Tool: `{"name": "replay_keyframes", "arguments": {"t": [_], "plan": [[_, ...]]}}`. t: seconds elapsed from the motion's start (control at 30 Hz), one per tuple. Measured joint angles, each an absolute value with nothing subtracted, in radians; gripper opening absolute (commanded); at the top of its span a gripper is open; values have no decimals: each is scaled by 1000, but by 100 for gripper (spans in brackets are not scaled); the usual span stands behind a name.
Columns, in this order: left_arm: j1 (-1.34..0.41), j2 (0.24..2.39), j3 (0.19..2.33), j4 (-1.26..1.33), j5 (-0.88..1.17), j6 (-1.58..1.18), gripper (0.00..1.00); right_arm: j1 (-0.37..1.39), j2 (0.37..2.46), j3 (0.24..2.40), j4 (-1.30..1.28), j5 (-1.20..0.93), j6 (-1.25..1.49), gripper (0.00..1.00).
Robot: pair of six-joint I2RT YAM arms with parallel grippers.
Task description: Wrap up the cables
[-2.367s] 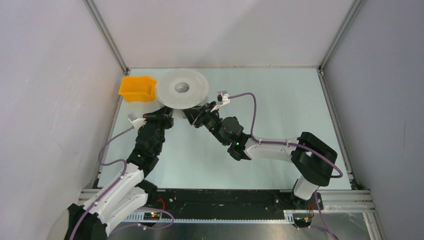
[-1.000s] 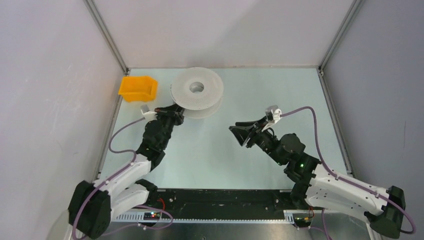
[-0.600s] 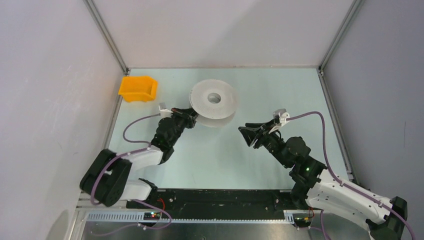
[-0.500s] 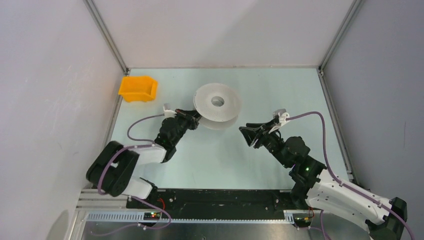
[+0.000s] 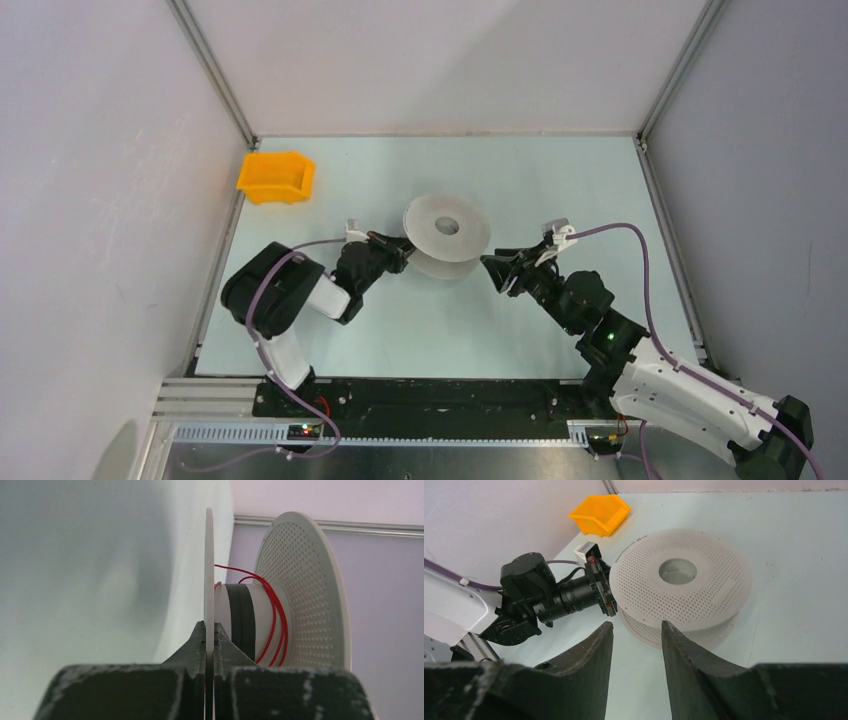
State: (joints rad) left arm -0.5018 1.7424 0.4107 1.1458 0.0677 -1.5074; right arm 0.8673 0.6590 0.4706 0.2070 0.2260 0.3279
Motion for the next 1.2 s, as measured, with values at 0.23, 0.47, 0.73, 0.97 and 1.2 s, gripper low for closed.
{"name": "replay_keyframes", "arguments": {"t": [0.23,0.47,0.73,0.97,1.2], "plan": [[-502,1857,411,1194,91,-1498,3,858,672,471,207,218,328,45],[-502,1890,403,1222,95,-1473,14,846,672,466,207,212,328,45],[-502,1906,396,1262,112,-1465,24,838,673,457,207,200,329,45],[-493,1906,367,1275,118,-1456,28,830,670,454,206,194,332,45],[-461,1905,320,1279,121,-1431,35,825,665,439,207,192,340,45]]}}
